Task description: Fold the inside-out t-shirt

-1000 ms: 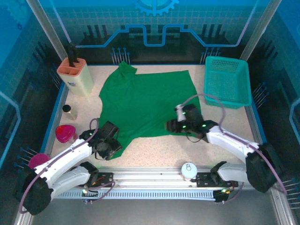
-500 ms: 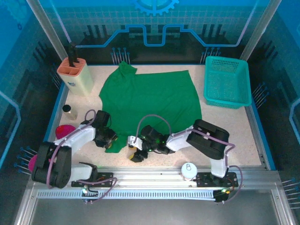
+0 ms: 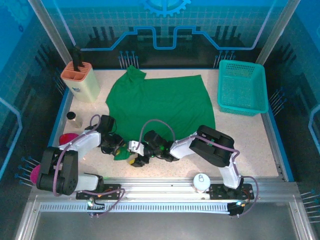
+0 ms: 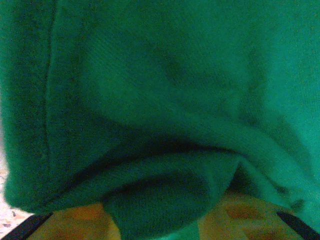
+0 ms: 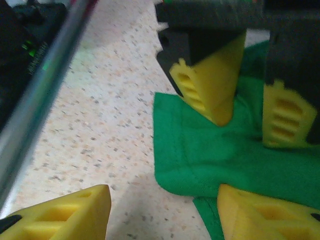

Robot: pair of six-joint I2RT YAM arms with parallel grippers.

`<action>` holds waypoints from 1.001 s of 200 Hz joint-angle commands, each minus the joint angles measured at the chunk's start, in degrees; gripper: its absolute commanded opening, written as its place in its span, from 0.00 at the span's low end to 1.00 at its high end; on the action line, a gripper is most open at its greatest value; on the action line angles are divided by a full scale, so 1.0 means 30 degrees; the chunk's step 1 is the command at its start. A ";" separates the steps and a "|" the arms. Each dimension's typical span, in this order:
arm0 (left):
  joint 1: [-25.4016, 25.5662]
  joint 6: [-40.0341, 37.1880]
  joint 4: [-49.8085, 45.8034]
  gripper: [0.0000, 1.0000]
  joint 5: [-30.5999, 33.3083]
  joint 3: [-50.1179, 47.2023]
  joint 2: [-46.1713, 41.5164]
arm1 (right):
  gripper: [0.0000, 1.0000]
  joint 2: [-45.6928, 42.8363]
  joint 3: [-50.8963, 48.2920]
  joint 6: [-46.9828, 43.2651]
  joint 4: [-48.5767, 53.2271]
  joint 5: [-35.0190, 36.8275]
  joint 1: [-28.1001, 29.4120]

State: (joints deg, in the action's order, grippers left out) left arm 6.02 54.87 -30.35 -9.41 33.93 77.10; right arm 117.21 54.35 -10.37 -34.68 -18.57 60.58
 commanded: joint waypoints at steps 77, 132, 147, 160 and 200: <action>-0.0894 -0.0860 -0.0792 0.40 0.1110 -0.0825 -0.0014 | 0.00 -0.0526 -0.1460 -0.2656 0.1662 0.1775 -0.0098; -0.0923 -0.1210 -0.1598 0.40 0.1771 -0.0909 -0.0488 | 0.03 -0.4087 -0.2638 -0.7829 0.8160 -0.3117 0.0451; -0.0920 -0.1262 -0.1824 0.41 0.2215 -0.0856 -0.0534 | 0.15 -0.4405 -0.2407 -0.8422 0.9273 -0.3036 0.0417; -0.0923 -0.1261 -0.1916 0.41 0.2222 -0.0827 -0.0527 | 0.17 -0.4425 -0.2180 -0.8520 0.9666 -0.3307 0.0291; -0.0648 -0.1747 -0.3475 0.44 0.0346 -0.0499 -0.1679 | 0.30 -0.5491 -0.2824 -0.7115 0.8558 -0.4324 -0.0013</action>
State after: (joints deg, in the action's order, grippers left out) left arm 4.16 51.53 -32.05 -7.97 33.28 74.56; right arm 104.62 46.63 -33.32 -9.54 -27.51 61.08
